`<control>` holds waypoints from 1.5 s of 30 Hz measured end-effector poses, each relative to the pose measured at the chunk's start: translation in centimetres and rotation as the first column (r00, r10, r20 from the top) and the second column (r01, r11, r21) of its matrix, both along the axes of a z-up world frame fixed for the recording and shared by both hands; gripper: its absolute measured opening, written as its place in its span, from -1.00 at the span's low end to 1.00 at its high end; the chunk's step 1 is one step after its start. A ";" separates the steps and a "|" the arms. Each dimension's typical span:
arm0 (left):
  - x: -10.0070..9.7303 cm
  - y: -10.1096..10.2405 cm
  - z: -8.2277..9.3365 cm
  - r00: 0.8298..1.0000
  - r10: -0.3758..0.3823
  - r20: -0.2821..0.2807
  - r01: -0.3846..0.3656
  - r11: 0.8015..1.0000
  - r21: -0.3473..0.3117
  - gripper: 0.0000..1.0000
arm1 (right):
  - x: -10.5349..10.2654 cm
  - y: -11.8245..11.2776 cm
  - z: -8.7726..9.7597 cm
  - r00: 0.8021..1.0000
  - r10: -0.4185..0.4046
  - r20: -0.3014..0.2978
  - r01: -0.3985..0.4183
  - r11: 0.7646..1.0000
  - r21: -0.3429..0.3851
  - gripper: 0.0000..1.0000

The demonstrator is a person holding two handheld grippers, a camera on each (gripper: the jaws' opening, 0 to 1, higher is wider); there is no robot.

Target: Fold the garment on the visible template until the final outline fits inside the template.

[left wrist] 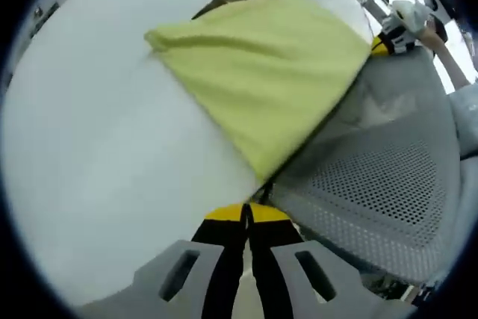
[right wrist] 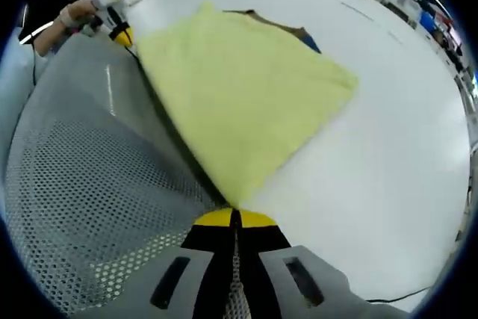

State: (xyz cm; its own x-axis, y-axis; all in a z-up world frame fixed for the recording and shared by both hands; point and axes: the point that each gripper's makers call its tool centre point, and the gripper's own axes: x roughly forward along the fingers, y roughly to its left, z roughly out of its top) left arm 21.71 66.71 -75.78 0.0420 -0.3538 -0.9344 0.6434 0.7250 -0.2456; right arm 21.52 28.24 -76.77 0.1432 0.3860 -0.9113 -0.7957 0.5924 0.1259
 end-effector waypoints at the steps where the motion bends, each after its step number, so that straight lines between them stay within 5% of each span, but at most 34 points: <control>1: 0.0 0.0 0.0 1.000 0.001 0.001 -0.001 1.000 0.001 -1.00 | 0.0 0.0 0.0 1.000 -0.002 -0.002 0.002 1.000 -0.001 -0.98; 7: -0.2 -0.1 -0.1 1.000 0.005 -0.007 -0.005 1.000 -0.001 -1.00 | -0.2 -0.8 -0.6 1.000 0.013 -0.012 -0.013 0.998 -0.058 -0.98; 20: 0.5 0.1 1.8 0.998 0.049 0.031 -0.048 0.999 -0.025 -1.00 | 0.7 -2.2 1.2 0.998 -0.052 0.029 0.053 0.998 -0.043 -0.98; 34: 0.7 -0.9 4.1 0.996 0.030 0.088 -0.024 0.997 -0.067 -1.00 | 1.3 -0.3 3.7 0.991 -0.045 0.123 0.043 0.999 0.014 -0.98; 45: 0.3 -1.9 6.4 0.988 0.008 0.155 0.004 0.997 -0.078 -1.00 | 1.9 0.9 6.3 0.982 -0.011 0.191 0.003 0.999 0.039 -0.69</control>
